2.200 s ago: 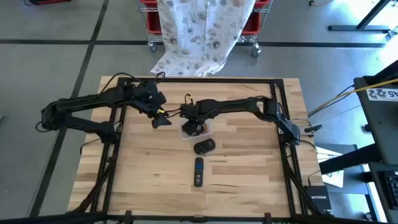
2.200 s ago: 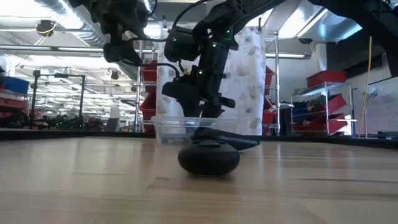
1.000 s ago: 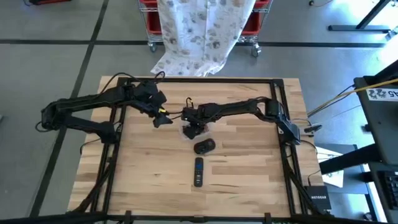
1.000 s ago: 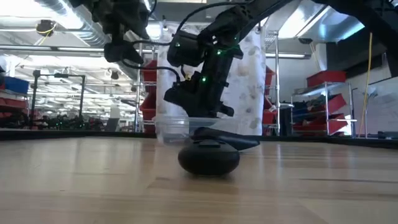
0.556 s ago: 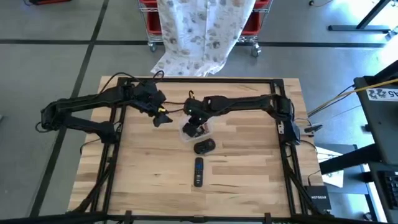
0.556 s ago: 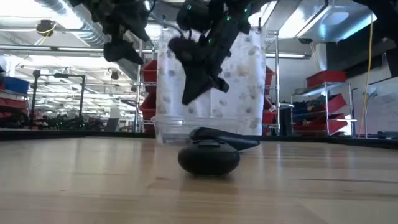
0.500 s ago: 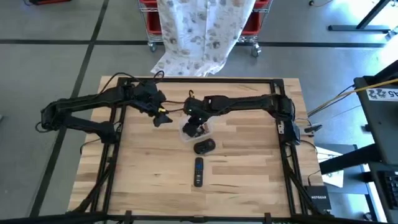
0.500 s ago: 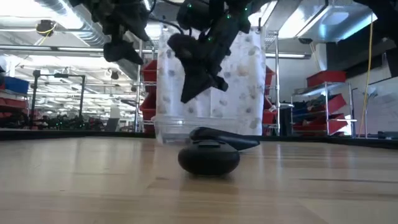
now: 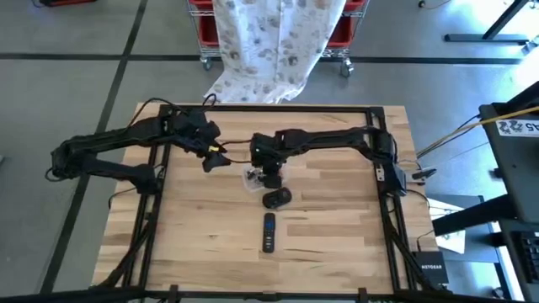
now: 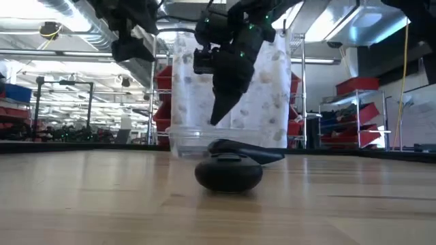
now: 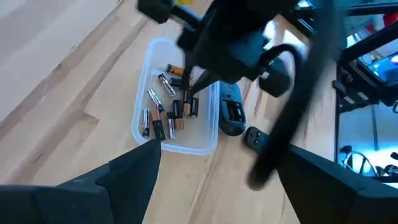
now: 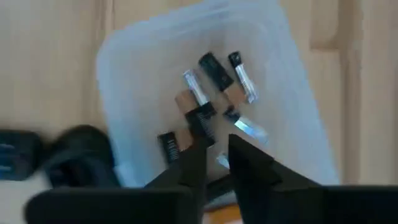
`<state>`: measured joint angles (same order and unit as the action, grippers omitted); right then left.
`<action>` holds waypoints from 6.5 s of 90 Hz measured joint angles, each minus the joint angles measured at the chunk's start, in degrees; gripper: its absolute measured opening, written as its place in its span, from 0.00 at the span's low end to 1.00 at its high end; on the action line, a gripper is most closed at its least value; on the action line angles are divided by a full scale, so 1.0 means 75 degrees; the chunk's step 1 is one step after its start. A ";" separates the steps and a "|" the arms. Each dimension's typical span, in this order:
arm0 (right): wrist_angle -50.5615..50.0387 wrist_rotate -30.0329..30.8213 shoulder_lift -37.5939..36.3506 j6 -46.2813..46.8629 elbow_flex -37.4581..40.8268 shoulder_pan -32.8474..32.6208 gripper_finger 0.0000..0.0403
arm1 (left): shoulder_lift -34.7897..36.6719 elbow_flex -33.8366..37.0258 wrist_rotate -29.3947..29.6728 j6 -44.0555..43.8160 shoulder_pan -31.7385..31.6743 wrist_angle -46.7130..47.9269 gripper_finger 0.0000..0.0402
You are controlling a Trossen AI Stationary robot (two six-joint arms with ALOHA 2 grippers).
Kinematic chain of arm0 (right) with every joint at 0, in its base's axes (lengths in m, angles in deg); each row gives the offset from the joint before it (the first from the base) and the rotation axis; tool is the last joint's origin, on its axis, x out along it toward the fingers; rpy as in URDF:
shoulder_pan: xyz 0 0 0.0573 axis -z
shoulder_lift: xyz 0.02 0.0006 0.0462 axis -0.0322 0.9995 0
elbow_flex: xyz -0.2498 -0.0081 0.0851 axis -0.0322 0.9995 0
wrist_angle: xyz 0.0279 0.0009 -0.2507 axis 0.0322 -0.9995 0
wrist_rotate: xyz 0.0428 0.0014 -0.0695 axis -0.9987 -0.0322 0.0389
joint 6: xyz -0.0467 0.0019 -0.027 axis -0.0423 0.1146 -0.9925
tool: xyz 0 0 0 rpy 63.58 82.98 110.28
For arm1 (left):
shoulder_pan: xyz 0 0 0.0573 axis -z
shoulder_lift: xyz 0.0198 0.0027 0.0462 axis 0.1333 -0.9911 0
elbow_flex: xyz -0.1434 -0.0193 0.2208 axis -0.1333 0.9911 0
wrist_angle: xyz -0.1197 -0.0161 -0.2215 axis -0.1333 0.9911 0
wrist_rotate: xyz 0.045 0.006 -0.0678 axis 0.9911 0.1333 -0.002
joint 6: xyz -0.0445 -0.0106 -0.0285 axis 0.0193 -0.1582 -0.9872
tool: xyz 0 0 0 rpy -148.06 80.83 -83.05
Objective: Insert battery
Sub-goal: Insert the silver battery into the mouse
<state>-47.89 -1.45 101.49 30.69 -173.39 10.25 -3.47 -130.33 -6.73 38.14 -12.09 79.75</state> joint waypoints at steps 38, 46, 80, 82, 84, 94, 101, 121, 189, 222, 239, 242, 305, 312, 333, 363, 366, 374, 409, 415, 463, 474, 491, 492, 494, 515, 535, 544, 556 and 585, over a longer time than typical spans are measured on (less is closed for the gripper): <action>0.0754 0.0144 0.0662 -0.1586 -0.0002 -0.0017 0.25 | 0.0000 0.0000 0.0166 -0.0354 0.0050 0.0050 0.74; 0.0782 0.0281 0.0786 -0.1612 0.0000 -0.0009 0.25 | 0.0000 0.0000 0.0219 -0.0386 0.0050 0.0049 0.74; 0.0406 0.0319 0.1070 -0.1432 -0.0037 0.0096 0.25 | -0.0003 0.0000 0.0233 -0.0390 0.0050 0.0049 0.74; 0.0372 0.0310 0.1071 -0.1395 -0.0043 0.0094 0.25 | -0.0002 0.0000 0.0232 -0.0388 0.0052 0.0047 0.74; 0.0293 0.0309 0.1071 -0.1369 -0.0043 0.0087 0.25 | -0.0001 0.0000 0.0233 -0.0385 0.0052 0.0045 0.74; 0.0060 0.0322 0.1071 -0.1115 -0.0040 0.0086 0.25 | -0.0003 0.0000 0.0264 -0.0368 0.0050 0.0021 0.74; -0.0032 0.0403 0.1077 -0.0747 -0.0038 0.0085 0.25 | -0.0003 0.0000 0.0283 -0.0329 0.0050 0.0024 0.74; -0.0238 0.0486 0.0820 -0.0220 0.0020 0.0076 0.25 | -0.0003 0.0000 0.0291 -0.0180 0.0050 -0.0009 0.74; -0.0257 0.0823 0.0430 -0.0322 0.0183 0.0085 0.25 | -0.0003 0.0000 0.0440 0.0195 0.0050 -0.0061 0.74; -0.0066 0.0895 0.0856 0.0144 0.0277 0.0085 0.25 | -0.0003 0.0000 0.0439 0.0043 0.0050 -0.0067 0.74; -0.0022 0.0779 0.0859 0.0619 0.0563 0.0085 0.25 | -0.0004 0.0000 0.0458 0.0014 0.0050 -0.0077 0.74; -0.0024 0.0779 0.0851 0.0695 0.0621 0.0085 0.25 | -0.0006 0.0000 0.0463 0.0006 0.0050 -0.0071 0.74; 0.0562 0.0362 0.0783 0.2247 0.1054 0.0091 0.01 | -0.0006 0.0000 0.0503 -0.0011 0.0050 -0.0086 0.74; 0.0716 0.0257 0.0683 0.2290 0.1087 0.0090 0.01 | -0.0003 0.0000 0.0597 -0.0014 0.0050 -0.0091 0.74; 0.0887 0.0059 0.0421 0.2274 0.1122 0.0163 0.00 | -0.0005 0.0000 0.0618 -0.0002 0.0050 -0.0089 0.74; 0.1069 -0.0035 0.0243 0.2252 0.1140 0.0291 0.00 | -0.0004 0.0000 0.0617 0.0010 0.0050 -0.0087 0.74; 0.1063 -0.0041 0.0243 0.2252 0.1140 0.0291 0.00 | -0.0003 0.0000 0.0618 0.0012 0.0050 -0.0085 0.74; 0.1075 -0.0075 0.0228 0.2252 0.1130 0.0283 0.01 | -0.0005 0.0000 0.0615 0.0012 0.0050 -0.0088 0.74; 0.1011 0.0009 0.0042 0.2252 0.1114 0.0283 0.01 | -0.0004 0.0000 0.0614 0.0015 0.0050 -0.0091 0.74; 0.0909 -0.0077 0.0010 0.2252 0.1114 0.0283 0.00 | -0.0003 0.0000 0.0613 0.0015 0.0050 -0.0088 0.74; 0.1618 -0.0893 -0.0024 0.1648 0.1446 0.0283 0.29 | -0.0006 0.0000 0.0615 -0.0044 0.0050 -0.0070 0.74; 0.2084 -0.0872 -0.0341 0.1663 0.1803 0.0283 0.30 | -0.0003 0.0000 0.0615 -0.0154 0.0050 -0.0067 0.74; 0.2960 -0.0663 -0.1014 0.1696 0.2758 0.0375 0.26 | -0.0006 0.0000 0.0618 -0.0215 0.0050 -0.0064 0.74; 0.3041 -0.0664 -0.1043 0.1708 0.2828 0.0393 0.26 | -0.0006 0.0000 0.0618 -0.0219 0.0050 -0.0064 0.74; 0.3198 -0.0666 -0.1093 0.1750 0.2969 0.0414 0.26 | -0.0005 0.0000 0.0618 -0.0223 0.0050 -0.0064 0.74; 0.4991 -0.0855 -0.1179 0.2076 0.3995 0.0540 0.26 | -0.0003 0.0000 0.0644 -0.0448 0.0047 -0.0077 0.74; 0.6227 -0.0537 -0.1155 0.2048 0.4537 0.0533 0.26 | -0.0005 0.0000 0.0696 -0.0826 0.0030 -0.0090 0.74; 0.6212 -0.0547 -0.1158 0.2020 0.4676 0.0538 0.26 | -0.0006 0.0000 0.0821 -0.0987 0.0026 -0.0094 0.74; 0.6212 -0.0269 -0.1164 0.1906 0.4811 0.0525 0.26 | -0.0004 0.0000 0.0957 -0.1076 0.0026 -0.0118 0.74; 0.5693 0.0143 -0.1150 0.1931 0.4826 0.0522 0.26 | -0.0006 0.0000 0.1104 -0.1189 0.0026 -0.0132 0.74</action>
<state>-5.19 -0.37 92.86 45.17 -137.20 14.16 -3.52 -130.33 1.55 29.21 -11.89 78.75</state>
